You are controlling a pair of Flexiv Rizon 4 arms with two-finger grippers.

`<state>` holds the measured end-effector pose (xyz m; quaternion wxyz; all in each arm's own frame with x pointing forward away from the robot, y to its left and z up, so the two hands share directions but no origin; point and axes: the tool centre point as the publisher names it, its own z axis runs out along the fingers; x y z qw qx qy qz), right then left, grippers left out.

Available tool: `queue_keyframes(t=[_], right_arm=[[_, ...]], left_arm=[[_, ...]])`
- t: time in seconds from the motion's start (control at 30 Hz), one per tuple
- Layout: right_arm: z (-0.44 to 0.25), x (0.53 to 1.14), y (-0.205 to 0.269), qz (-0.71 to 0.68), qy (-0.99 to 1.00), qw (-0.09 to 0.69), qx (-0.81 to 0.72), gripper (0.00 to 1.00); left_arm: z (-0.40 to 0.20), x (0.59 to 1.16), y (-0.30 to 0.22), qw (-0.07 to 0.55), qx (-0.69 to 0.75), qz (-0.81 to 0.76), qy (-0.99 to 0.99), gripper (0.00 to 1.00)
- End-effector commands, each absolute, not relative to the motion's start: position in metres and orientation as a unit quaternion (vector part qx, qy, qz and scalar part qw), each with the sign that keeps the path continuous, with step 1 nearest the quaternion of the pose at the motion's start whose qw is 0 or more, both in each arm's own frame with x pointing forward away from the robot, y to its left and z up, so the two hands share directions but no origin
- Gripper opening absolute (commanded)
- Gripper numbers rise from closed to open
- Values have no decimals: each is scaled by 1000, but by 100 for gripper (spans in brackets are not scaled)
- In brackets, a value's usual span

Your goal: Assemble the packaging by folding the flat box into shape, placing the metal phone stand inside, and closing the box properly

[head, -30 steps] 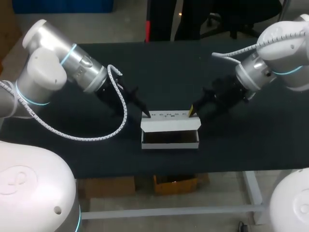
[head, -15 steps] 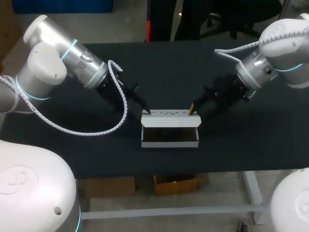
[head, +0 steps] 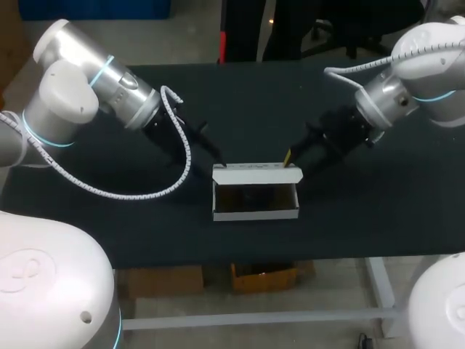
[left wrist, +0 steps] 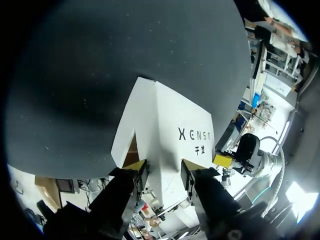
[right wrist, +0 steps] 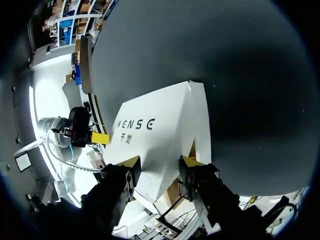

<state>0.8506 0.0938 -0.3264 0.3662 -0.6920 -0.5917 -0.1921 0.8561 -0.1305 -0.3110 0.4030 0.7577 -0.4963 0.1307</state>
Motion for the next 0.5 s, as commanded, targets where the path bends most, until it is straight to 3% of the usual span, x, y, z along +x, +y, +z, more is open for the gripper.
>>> queue_keyframes(t=[0.03, 0.5], right_arm=[[-324, 856, 97, -188, -592, 370, -691, 48], [-320, 864, 97, -187, -588, 376, -691, 49]], left_arm=[[-309, 860, -135, 405, 758, 126, -496, 44], [-303, 868, -134, 410, 761, 123, -487, 43]])
